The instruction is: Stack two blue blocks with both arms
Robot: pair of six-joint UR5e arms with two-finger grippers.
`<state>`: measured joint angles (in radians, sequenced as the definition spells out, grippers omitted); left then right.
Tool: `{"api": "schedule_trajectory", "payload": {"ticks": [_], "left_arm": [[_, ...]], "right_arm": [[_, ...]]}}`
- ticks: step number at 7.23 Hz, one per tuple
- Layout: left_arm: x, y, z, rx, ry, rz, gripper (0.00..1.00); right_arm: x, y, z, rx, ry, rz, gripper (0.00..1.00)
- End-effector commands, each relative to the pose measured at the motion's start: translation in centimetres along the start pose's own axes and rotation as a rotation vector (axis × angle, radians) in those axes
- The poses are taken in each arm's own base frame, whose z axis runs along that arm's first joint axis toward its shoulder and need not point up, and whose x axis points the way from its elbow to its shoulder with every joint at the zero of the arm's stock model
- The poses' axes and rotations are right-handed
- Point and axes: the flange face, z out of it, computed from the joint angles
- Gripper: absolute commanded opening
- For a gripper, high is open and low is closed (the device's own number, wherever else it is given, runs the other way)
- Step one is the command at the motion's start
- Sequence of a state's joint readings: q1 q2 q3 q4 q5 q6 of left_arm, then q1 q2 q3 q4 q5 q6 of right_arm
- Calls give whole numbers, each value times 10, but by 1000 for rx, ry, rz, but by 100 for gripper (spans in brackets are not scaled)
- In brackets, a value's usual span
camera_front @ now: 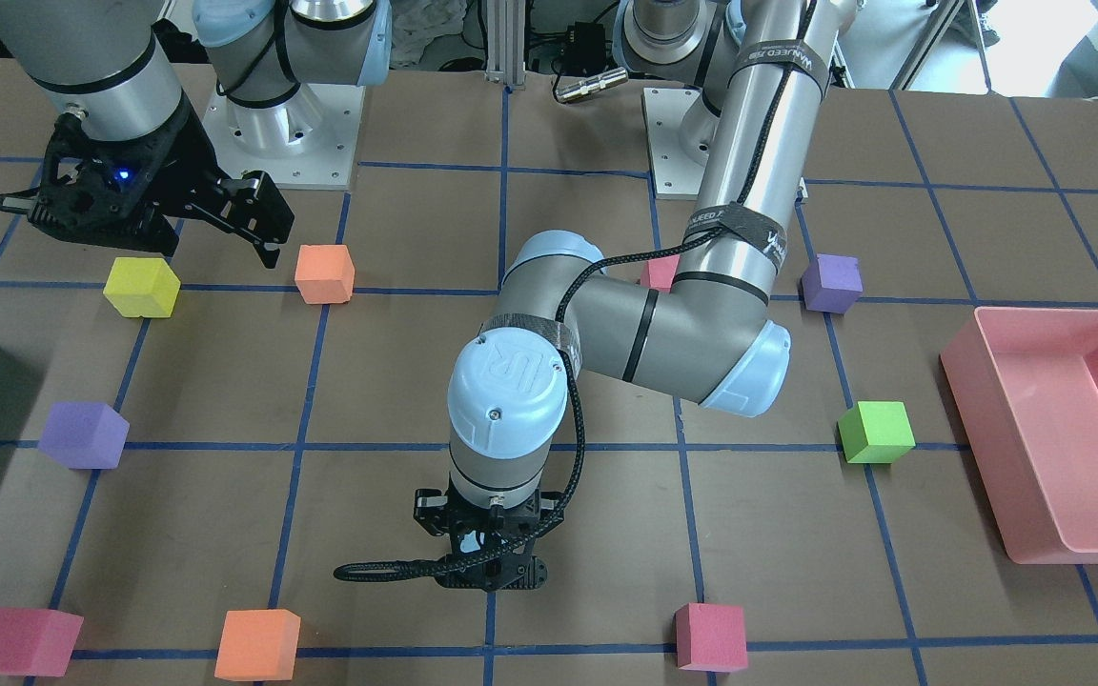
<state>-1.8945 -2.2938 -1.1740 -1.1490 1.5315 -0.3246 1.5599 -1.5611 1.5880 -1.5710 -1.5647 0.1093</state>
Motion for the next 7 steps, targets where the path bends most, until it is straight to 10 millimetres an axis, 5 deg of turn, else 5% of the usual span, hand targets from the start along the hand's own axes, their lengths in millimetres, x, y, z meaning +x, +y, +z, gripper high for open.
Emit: {"api": "schedule_trajectory", "payload": {"ticks": [1,2,4,7], "left_arm": [[-1,0,8,-10,-6,-12,22],[0,0,9,-14,2,-15,99],[2,-1,6,-10,13,-15,100],[-20,-7,-72,29,79,-30,100]], "right_arm": [[-1,1,1,-4,-1,-4,100],[0,1,-1,1,-2,-2,100],[5,-1,-4,17,50,-54,100],[0,1,-6,21,25,-85,100]]}}
